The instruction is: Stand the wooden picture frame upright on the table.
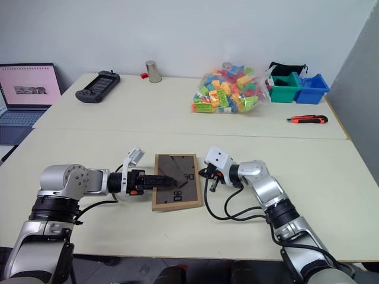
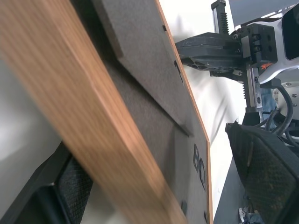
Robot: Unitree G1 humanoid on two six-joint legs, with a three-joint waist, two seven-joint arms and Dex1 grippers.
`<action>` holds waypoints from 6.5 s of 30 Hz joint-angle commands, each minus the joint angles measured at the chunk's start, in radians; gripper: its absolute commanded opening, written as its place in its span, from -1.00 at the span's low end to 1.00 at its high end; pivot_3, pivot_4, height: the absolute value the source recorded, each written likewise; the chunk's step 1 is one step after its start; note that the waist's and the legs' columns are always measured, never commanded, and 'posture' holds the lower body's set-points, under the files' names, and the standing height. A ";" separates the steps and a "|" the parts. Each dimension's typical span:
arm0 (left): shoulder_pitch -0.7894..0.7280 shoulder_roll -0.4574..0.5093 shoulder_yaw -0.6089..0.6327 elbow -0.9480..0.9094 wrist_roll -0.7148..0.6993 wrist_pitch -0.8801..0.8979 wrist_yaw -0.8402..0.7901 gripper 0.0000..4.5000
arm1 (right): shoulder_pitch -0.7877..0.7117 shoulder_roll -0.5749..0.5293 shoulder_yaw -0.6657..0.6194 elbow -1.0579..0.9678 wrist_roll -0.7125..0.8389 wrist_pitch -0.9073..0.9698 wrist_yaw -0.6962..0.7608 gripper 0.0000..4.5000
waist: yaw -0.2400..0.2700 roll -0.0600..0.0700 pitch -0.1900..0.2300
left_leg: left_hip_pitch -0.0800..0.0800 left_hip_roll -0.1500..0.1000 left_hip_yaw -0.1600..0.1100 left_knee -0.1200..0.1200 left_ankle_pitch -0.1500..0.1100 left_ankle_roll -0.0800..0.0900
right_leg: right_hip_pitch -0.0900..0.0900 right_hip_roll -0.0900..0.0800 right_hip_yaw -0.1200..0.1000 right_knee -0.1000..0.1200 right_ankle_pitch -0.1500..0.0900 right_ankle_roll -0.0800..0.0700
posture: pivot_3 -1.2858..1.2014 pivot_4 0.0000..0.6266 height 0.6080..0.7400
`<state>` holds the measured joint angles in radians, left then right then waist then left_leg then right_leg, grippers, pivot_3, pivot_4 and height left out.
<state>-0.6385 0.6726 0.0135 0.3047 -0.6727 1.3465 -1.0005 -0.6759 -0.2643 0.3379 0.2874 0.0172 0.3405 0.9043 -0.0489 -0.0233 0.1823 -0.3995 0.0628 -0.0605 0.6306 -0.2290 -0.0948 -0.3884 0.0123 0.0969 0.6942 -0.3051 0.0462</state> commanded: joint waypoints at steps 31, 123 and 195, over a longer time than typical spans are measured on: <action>-0.024 0.019 0.054 -0.067 -0.062 -0.034 -0.026 -0.41 | -0.048 -0.030 -0.063 0.085 0.011 -0.047 -0.018 -1.00 | -0.011 0.000 0.000 | 0.000 0.001 0.000 -0.001 0.000 0.000 | -0.001 0.001 0.000 -0.001 0.000 0.000 | 0.03 -0.52 1.00; 0.024 -0.022 0.331 -0.308 -0.328 0.116 0.250 -0.43 | -0.256 -0.265 -0.262 -0.089 0.425 0.399 0.350 -0.31 | -0.010 0.000 0.006 | -0.002 0.001 0.000 -0.003 0.000 0.000 | -0.001 0.000 0.000 -0.006 0.000 0.000 | 0.03 -0.52 1.00; -0.036 0.006 0.189 -0.317 -0.304 0.032 0.138 -0.43 | -0.325 -0.224 -0.154 -0.206 0.590 0.569 0.502 0.97 | -0.010 0.000 0.006 | -0.003 0.001 0.000 -0.003 0.000 0.000 | -0.002 0.000 -0.001 -0.007 0.000 0.000 | 0.03 -0.52 1.00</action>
<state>-0.6421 0.6640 0.1831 0.0019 -0.9678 1.4105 -0.8447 -0.9985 -0.4753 0.1892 0.1216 0.5737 0.9077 1.3776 -0.0584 -0.0230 0.1885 -0.4023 0.0638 -0.0606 0.6280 -0.2293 -0.0949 -0.3902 0.0125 0.0963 0.6875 -0.3052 0.0460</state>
